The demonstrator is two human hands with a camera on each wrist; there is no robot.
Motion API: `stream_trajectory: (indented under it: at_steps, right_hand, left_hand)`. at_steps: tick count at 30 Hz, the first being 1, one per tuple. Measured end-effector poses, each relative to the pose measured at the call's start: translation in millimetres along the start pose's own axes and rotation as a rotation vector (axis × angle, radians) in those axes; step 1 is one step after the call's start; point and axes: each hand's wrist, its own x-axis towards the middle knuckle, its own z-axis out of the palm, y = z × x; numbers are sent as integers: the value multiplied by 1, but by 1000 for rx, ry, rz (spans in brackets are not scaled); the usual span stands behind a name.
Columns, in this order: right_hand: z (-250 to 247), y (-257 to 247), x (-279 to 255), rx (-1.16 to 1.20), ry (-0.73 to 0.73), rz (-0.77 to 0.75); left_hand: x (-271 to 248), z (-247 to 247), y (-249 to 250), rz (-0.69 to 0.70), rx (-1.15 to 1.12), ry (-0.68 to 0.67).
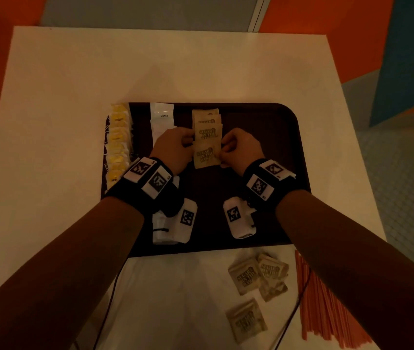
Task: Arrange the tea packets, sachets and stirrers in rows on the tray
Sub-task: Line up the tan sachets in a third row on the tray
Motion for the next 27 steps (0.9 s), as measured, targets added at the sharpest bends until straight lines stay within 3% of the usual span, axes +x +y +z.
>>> stream_trajectory:
  at_steps: [9,14,19,27]
  right_hand:
    - [-2,6,1,-103,25,-96]
    - [-7,-1,4,-99,61,-122]
    - [-4,-11,3,-61,-64,-165]
    - [-6,4,-12,-153,-10,-137]
  left_hand:
    - [0,0,-5,9,-50,35]
    - [2,0,-2,43,36,87]
    - [6,2,12,85,-22,17]
    - [-8,6,1,-29,-6,9]
